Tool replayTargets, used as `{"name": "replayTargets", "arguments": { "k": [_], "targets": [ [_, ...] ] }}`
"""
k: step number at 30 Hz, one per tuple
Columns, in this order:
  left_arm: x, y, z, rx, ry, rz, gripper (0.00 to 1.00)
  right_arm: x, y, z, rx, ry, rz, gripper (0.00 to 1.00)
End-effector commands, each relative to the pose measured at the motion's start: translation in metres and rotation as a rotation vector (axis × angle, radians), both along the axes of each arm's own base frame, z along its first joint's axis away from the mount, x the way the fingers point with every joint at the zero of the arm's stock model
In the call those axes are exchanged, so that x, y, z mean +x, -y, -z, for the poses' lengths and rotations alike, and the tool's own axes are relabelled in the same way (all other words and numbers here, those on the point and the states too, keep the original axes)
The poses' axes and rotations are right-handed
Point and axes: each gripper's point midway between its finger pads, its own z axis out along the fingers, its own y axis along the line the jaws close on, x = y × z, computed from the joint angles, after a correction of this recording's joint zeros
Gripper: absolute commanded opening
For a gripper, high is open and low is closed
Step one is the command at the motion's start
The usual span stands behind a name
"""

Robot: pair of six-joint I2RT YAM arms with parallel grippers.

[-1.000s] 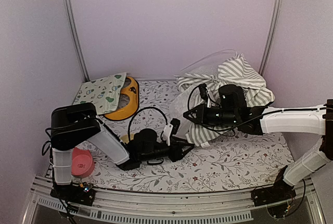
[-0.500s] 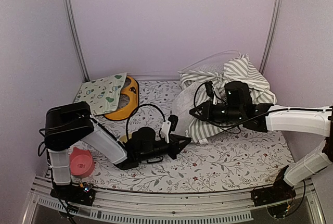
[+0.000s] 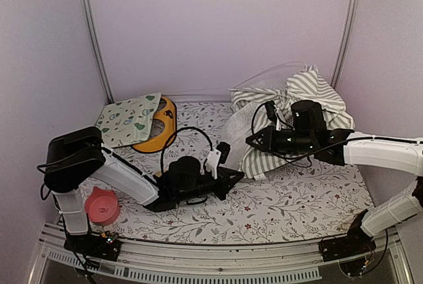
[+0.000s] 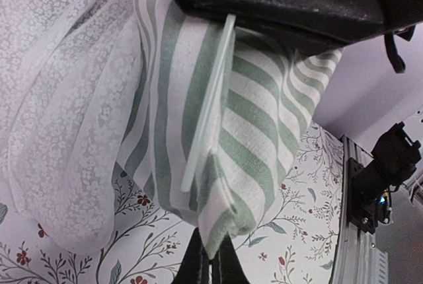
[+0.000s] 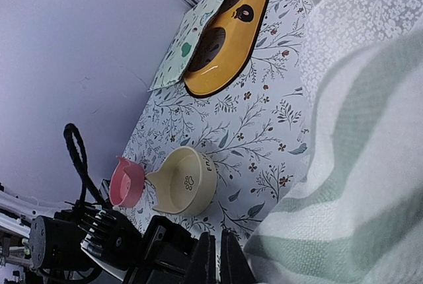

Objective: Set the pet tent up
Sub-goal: Insert the tent pole into the pole socket of the pet tent.

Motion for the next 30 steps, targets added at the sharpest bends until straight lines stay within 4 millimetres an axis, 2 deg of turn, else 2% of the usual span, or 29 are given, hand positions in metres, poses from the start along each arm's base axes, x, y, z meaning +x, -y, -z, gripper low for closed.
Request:
{"name": "replayTargets", "arguments": {
  "k": [1,23,30],
  "targets": [
    [-0.008,0.007,0.032,0.112,-0.029,0.037,0.0,0.019,0.008,-0.056,0.089,0.138,0.05,0.0],
    [-0.004,0.003,0.031,0.099,-0.045,0.032,0.0,0.008,0.014,-0.047,0.086,0.122,0.023,0.0],
    [-0.002,-0.001,0.023,0.097,-0.025,0.02,0.0,0.004,0.02,-0.045,0.066,0.121,0.027,0.0]
  ]
}}
